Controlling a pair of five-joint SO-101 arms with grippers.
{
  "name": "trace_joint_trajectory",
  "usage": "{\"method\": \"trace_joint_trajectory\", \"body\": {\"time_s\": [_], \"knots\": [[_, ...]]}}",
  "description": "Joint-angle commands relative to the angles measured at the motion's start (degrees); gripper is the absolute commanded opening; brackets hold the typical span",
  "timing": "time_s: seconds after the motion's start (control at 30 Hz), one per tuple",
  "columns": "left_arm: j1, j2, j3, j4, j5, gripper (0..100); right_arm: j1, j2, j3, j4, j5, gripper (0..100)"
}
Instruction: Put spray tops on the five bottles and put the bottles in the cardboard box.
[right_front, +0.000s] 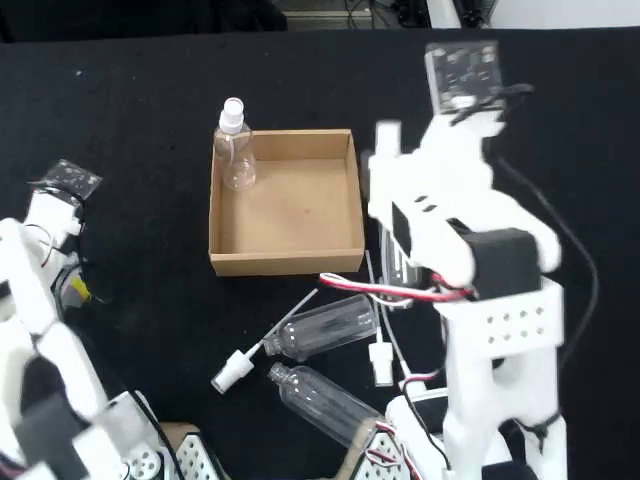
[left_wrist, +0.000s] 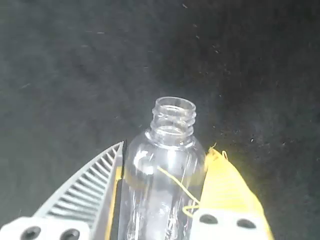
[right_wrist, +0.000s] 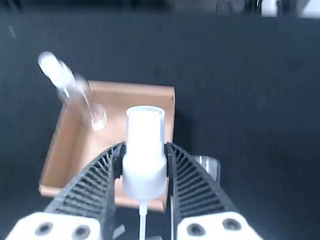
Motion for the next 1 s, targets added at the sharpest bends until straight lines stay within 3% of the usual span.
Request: {"method": "trace_joint_trajectory", "body": {"time_s": [0.0, 0.23, 0.43, 0.67, 0.97], "knots": [[1.10, -16.26, 3.21, -0.26, 11.25, 3, -2.90, -2.07, -8.13, 0.53, -1.14, 1.1], [9.19, -26.46, 3.47, -1.14, 35.96, 3, -15.21, -1.89, -19.74, 0.00, -1.32, 1.1], [14.55, -32.79, 2.95, -6.42, 50.81, 3, -18.02, -1.98, -29.49, -0.09, -1.32, 1.1], [21.23, -40.26, 3.74, -10.11, 58.73, 3, -18.11, -1.89, -37.67, -0.62, -1.58, 1.1], [31.96, -48.97, 15.25, -25.58, 59.34, 3, -12.66, -3.30, -34.07, -3.08, -8.18, 1.1]]}}
